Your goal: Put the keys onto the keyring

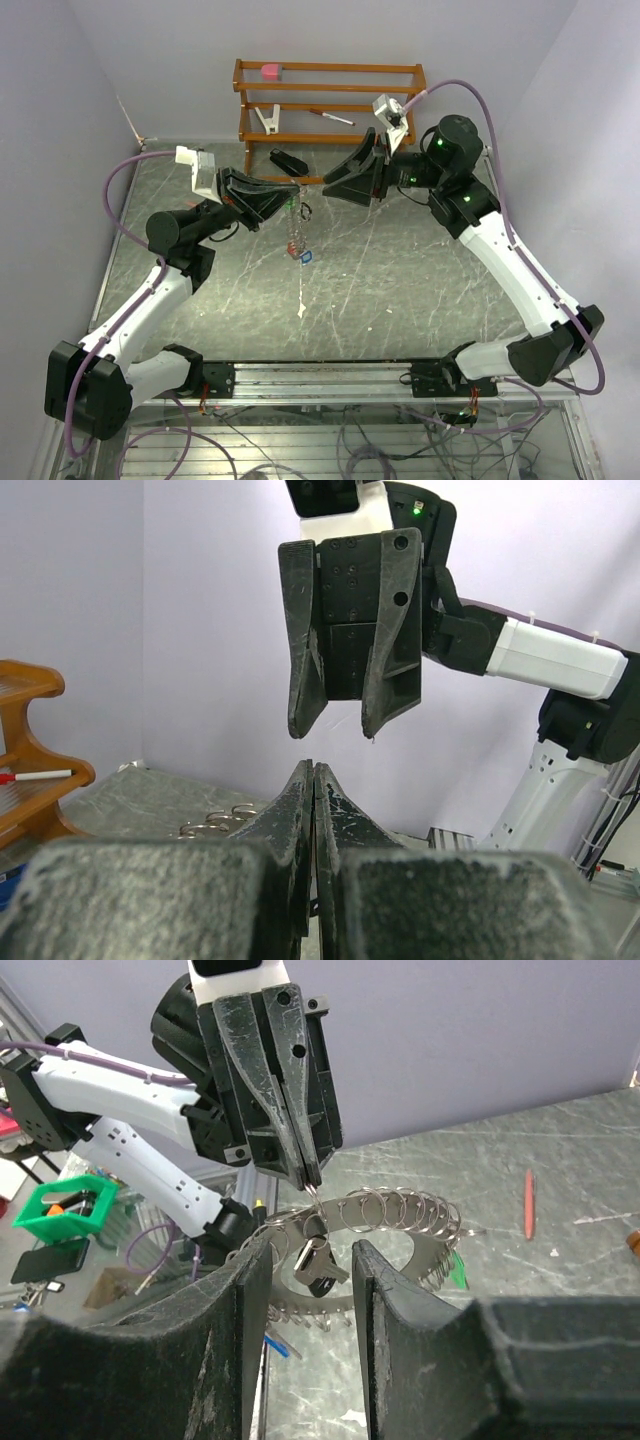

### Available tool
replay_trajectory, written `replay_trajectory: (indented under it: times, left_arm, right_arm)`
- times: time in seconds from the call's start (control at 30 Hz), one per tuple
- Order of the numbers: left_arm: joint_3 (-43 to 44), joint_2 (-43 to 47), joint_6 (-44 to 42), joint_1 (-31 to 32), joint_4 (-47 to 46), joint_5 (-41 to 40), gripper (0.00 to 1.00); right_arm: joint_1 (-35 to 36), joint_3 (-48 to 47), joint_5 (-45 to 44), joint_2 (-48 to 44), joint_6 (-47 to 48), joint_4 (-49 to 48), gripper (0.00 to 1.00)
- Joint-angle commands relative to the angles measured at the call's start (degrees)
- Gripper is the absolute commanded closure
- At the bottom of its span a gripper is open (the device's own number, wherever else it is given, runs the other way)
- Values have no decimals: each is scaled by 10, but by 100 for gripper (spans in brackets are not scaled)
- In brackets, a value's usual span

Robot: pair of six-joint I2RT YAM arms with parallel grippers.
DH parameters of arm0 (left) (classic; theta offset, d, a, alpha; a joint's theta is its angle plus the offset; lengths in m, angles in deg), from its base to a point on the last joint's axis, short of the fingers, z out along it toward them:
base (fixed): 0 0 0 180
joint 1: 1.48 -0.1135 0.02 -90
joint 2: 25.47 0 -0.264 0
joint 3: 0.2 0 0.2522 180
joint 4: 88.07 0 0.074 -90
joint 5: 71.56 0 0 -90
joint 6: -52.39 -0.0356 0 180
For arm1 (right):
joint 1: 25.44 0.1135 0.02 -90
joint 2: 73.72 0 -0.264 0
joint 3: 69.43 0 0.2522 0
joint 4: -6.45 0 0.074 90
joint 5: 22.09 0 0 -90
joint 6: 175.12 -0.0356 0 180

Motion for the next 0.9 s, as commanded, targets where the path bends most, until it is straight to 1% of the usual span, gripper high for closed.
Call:
replay_trajectory:
  times: [0.0, 0.3, 0.63, 0.87]
  left_arm:
    - [-1, 5, 7, 3, -32, -19, 93]
    - [-2, 2, 16, 7, -29, -25, 93]
    - [-3, 3, 20, 11, -26, -26, 93]
    - [-5, 4, 19, 12, -25, -27, 93]
  right_arm:
    - [-1, 10, 17, 6, -23, -63, 63]
    - [2, 16, 28, 23, -40, -104, 69]
    - [30, 1, 18, 48, -20, -82, 71]
    - [35, -5, 17, 52, -15, -74, 72]
